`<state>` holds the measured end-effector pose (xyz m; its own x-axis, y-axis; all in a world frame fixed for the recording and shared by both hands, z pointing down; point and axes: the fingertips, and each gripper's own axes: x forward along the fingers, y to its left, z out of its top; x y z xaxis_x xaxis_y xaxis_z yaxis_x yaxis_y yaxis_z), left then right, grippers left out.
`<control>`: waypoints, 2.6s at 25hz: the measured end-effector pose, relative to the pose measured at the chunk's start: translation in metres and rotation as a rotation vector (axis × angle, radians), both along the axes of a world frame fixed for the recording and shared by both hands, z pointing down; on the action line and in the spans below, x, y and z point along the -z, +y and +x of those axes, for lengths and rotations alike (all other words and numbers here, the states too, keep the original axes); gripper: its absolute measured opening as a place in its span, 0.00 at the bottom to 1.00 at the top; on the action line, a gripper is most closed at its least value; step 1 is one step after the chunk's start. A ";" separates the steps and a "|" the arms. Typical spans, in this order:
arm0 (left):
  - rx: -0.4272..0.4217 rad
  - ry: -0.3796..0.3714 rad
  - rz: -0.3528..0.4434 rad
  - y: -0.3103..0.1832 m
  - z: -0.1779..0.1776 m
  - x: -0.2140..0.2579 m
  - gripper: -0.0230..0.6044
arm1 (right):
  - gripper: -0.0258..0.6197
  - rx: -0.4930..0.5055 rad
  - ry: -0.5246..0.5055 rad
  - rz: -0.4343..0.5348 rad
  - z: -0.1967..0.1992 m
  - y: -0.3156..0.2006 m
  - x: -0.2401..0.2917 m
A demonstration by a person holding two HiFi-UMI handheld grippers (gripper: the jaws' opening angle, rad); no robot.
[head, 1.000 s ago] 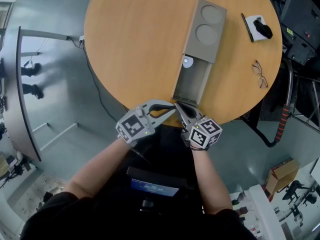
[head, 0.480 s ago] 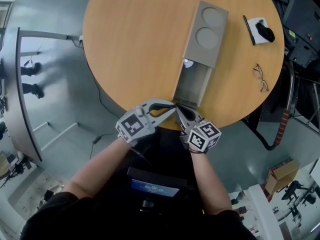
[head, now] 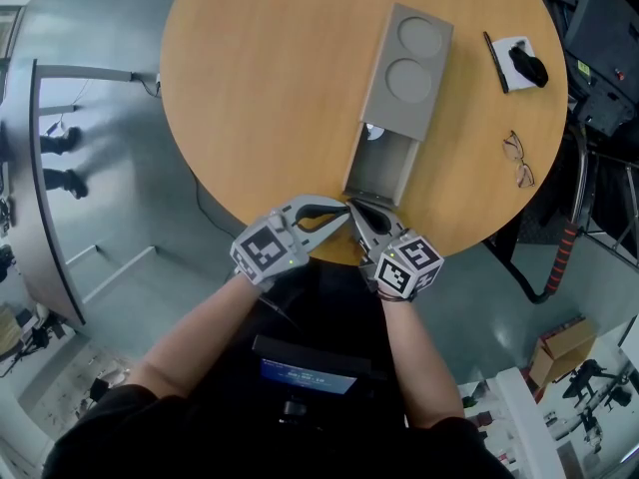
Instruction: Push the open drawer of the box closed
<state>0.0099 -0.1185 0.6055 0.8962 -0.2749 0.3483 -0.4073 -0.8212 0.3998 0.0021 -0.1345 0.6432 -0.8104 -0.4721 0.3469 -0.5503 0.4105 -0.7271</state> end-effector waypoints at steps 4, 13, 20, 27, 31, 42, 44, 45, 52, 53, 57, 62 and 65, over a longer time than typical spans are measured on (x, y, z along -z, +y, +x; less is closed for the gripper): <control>0.002 -0.002 -0.001 -0.008 0.002 -0.001 0.08 | 0.06 -0.011 -0.005 0.005 0.004 -0.013 0.000; 0.010 -0.006 -0.003 -0.030 0.008 -0.007 0.08 | 0.06 -0.028 -0.008 0.028 0.010 -0.051 0.003; 0.016 -0.012 0.002 -0.049 0.013 -0.010 0.08 | 0.06 -0.023 -0.009 0.033 0.014 -0.070 0.001; 0.046 -0.020 0.008 -0.068 0.013 -0.008 0.08 | 0.06 -0.019 -0.017 0.038 0.017 -0.088 0.002; 0.061 -0.027 0.015 -0.080 0.010 -0.009 0.08 | 0.06 -0.013 -0.017 0.042 0.016 -0.099 0.002; 0.104 -0.030 0.018 -0.109 0.012 -0.010 0.08 | 0.06 -0.007 -0.017 0.060 0.022 -0.128 0.001; 0.106 -0.033 0.024 -0.112 0.013 -0.010 0.08 | 0.06 -0.004 -0.018 0.061 0.022 -0.133 0.001; 0.108 -0.034 0.025 -0.114 0.013 -0.009 0.08 | 0.06 -0.003 -0.019 0.062 0.022 -0.135 0.001; 0.120 -0.036 0.016 -0.112 0.014 -0.006 0.08 | 0.06 0.001 -0.018 0.062 0.022 -0.144 0.000; 0.123 -0.036 0.016 -0.111 0.013 -0.005 0.08 | 0.06 0.002 -0.017 0.062 0.022 -0.144 0.000; 0.131 -0.034 0.021 -0.109 0.011 0.002 0.08 | 0.06 0.012 -0.025 0.073 0.020 -0.141 0.007; 0.143 -0.030 0.051 -0.106 0.003 0.031 0.08 | 0.06 0.058 -0.035 0.157 0.023 -0.128 0.050; 0.148 0.005 0.086 -0.106 0.000 0.066 0.08 | 0.06 0.063 -0.033 0.237 0.030 -0.122 0.093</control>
<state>0.0095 -0.2246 0.5397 0.8451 -0.4329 0.3137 -0.5249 -0.7832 0.3332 0.0320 -0.2560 0.5498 -0.8499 -0.4852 0.2056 -0.4959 0.6044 -0.6235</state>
